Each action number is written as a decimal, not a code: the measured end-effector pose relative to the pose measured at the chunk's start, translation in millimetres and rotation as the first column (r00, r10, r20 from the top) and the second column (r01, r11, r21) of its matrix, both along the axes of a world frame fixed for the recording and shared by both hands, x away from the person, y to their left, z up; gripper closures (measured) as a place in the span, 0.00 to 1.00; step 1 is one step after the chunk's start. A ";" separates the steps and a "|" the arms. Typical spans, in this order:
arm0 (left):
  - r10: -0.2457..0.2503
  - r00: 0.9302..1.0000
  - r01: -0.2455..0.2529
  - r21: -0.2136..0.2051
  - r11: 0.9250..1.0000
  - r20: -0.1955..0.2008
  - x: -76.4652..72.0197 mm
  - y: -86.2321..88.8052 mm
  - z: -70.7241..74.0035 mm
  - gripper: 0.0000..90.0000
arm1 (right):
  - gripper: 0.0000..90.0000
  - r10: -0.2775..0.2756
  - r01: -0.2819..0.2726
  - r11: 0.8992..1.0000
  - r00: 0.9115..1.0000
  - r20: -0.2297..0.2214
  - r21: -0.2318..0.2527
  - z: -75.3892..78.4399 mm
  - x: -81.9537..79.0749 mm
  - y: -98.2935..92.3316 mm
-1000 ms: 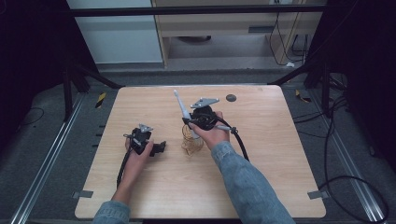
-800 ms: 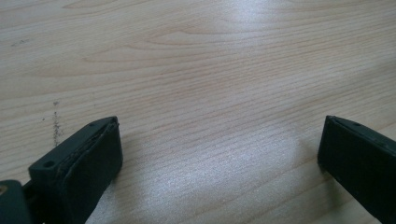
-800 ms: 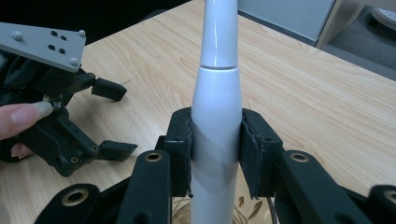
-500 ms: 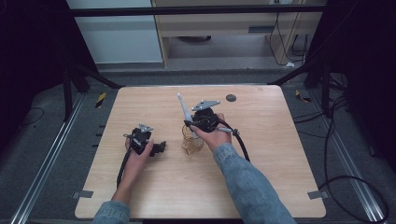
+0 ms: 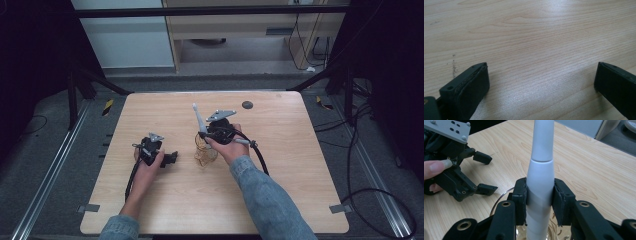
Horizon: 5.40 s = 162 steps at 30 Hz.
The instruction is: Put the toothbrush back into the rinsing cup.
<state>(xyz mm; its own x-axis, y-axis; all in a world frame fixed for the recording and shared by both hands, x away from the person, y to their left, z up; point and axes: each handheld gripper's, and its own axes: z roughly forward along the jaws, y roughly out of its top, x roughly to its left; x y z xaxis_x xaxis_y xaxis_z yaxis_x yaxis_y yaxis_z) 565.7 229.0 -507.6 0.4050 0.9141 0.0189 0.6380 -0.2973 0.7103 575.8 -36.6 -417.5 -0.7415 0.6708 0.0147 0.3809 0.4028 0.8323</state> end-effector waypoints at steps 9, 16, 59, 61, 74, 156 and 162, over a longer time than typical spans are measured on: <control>0.000 1.000 0.000 -0.001 1.000 0.000 0.0 0.0 0.0 0.00 | 0.73 0.012 -0.012 1.000 1.000 0.004 -0.009 -0.3 0.5 6.0; 0.000 1.000 0.000 0.000 1.000 0.000 0.0 0.0 0.0 0.00 | 0.73 0.015 -0.015 1.000 1.000 0.005 -0.021 -0.7 2.1 10.0; 0.000 1.000 0.000 0.000 1.000 0.000 0.0 0.0 0.0 0.00 | 0.68 0.007 -0.006 1.000 1.000 0.009 -0.008 2.5 -1.9 0.9; 0.000 1.000 0.000 0.000 1.000 0.000 0.0 0.0 0.0 0.00 | 0.68 0.005 -0.005 1.000 1.000 0.011 -0.009 2.8 -2.6 0.1; 0.000 1.000 0.000 0.000 1.000 0.000 0.0 0.0 0.0 0.00 | 0.69 0.000 0.000 1.000 1.000 0.012 -0.005 2.8 -5.9 -5.0; 0.000 1.000 0.000 0.000 1.000 0.000 0.0 0.0 0.0 0.00 | 0.17 -0.002 0.001 0.999 1.000 -0.027 -0.050 27.4 -26.5 -31.7; 0.000 1.000 0.000 0.000 1.000 0.001 0.0 0.0 0.0 0.00 | 0.13 -0.017 0.017 0.999 1.000 -0.002 -0.050 28.3 -29.1 -40.2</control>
